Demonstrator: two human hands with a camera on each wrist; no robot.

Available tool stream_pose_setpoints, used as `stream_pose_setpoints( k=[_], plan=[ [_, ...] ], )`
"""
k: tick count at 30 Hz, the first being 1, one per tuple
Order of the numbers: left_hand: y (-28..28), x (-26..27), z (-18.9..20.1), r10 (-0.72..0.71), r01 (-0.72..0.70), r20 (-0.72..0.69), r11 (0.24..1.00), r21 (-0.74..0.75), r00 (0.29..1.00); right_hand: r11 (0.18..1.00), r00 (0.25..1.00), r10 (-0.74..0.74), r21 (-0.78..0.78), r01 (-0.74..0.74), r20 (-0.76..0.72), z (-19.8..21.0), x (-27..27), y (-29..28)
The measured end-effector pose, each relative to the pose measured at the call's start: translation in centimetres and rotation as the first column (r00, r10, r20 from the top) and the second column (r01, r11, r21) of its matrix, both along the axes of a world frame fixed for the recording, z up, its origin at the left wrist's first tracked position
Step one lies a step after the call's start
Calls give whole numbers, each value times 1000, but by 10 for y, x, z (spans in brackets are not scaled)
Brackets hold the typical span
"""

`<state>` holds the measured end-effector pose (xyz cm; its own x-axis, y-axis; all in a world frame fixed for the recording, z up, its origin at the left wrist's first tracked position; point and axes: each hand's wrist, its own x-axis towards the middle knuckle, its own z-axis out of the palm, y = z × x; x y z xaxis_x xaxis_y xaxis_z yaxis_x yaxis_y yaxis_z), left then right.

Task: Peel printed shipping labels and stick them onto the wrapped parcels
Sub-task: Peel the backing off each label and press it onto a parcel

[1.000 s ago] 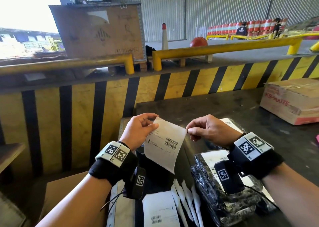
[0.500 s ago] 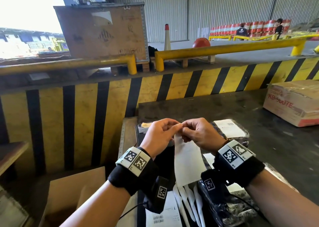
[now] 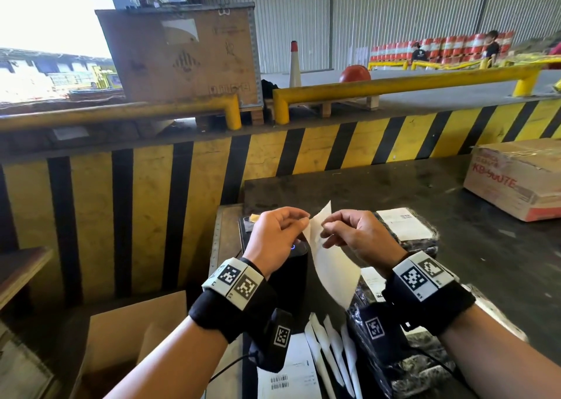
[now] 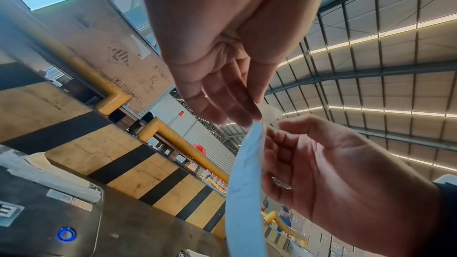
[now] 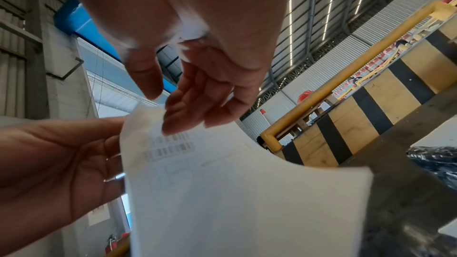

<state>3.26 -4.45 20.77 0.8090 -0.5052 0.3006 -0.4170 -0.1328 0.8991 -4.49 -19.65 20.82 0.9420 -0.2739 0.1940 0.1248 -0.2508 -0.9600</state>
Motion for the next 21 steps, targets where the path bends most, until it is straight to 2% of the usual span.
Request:
stream_pose_setpoints(
  k=[4,11,15,21],
  plan=[
    [-1,-2,1,3,-3,12,1000,-26,1000,1000,997,1,8,-2,78,0,2,7],
    [6,0,1,69,-69,50,998,-10,996,995,990,-91,-26,94,112,1,9,15],
    [11,0,2,94,-93,61,996,-20,994,991,992,-39,-120,53,118,-1,12,24],
    [17,2,-2,143,-144,90,990,7,986,992,992,-43,-116,56,116,-6,18,22]
  ],
)
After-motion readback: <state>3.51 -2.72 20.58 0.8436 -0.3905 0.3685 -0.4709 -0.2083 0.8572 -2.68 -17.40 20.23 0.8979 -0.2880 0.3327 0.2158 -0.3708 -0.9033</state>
